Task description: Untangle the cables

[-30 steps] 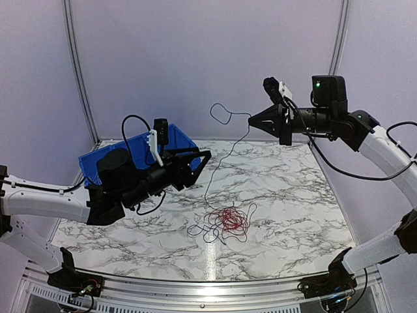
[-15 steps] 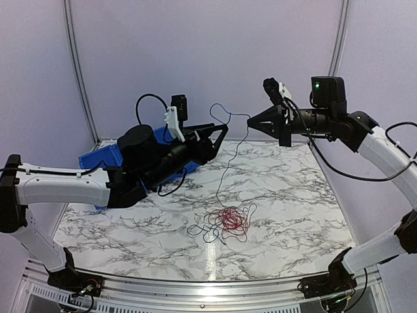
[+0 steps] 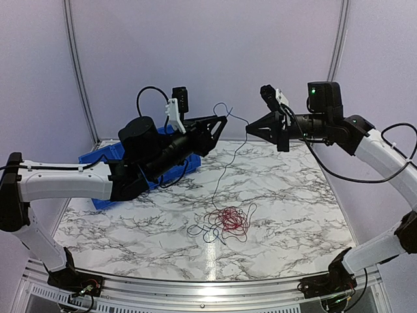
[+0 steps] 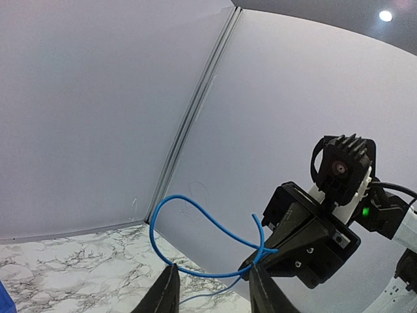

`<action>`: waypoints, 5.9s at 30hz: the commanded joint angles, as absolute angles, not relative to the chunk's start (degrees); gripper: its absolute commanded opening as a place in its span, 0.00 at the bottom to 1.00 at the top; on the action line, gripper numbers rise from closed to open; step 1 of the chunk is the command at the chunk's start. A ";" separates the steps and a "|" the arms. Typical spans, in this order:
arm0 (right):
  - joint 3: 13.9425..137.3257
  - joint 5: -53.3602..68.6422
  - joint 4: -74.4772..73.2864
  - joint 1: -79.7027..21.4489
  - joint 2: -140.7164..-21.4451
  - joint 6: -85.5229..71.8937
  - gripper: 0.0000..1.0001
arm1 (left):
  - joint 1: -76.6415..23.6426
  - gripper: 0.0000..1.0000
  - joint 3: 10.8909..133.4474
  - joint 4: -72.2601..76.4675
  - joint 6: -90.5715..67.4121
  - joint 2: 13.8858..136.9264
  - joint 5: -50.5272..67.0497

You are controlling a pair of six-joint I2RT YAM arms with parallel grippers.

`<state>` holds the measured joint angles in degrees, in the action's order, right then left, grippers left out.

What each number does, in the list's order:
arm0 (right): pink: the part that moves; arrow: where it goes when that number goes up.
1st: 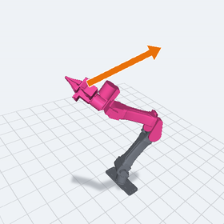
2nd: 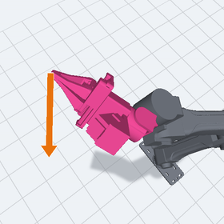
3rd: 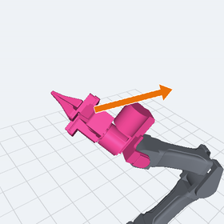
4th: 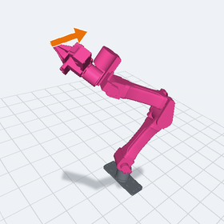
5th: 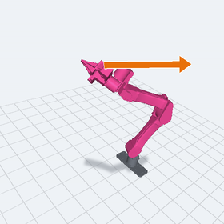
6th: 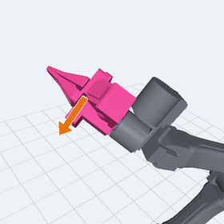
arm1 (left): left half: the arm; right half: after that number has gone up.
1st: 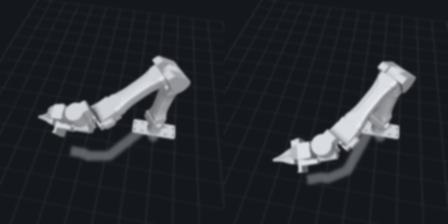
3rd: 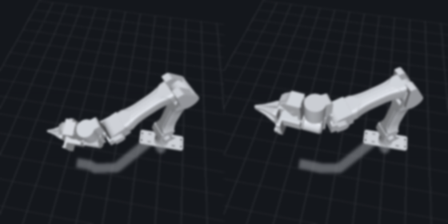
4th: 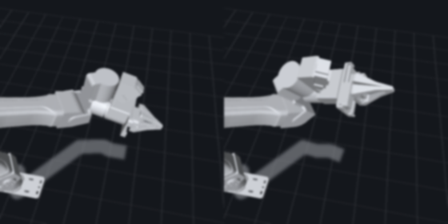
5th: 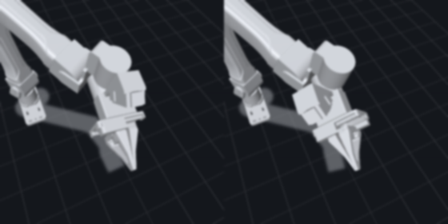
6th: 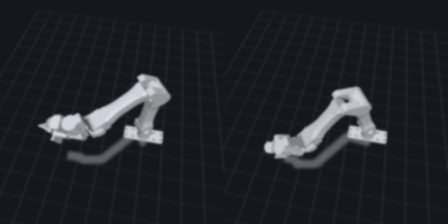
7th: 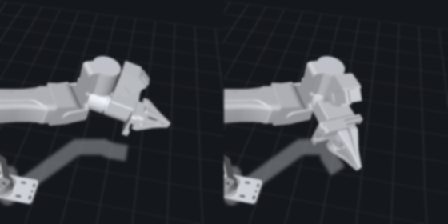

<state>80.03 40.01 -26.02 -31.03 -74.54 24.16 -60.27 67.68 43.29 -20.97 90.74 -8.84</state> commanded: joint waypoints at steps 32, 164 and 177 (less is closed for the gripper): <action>78.67 40.23 -23.75 -31.37 -72.89 24.21 0.00 | -58.95 0.68 57.30 47.82 -23.64 82.20 -8.66; 53.91 34.46 -13.54 -29.60 -78.69 31.06 0.32 | -15.70 0.00 88.53 3.75 19.40 107.94 -20.04; 53.97 33.75 -14.23 -29.62 -78.40 31.74 0.32 | -16.37 0.00 86.74 0.69 7.96 114.75 -8.05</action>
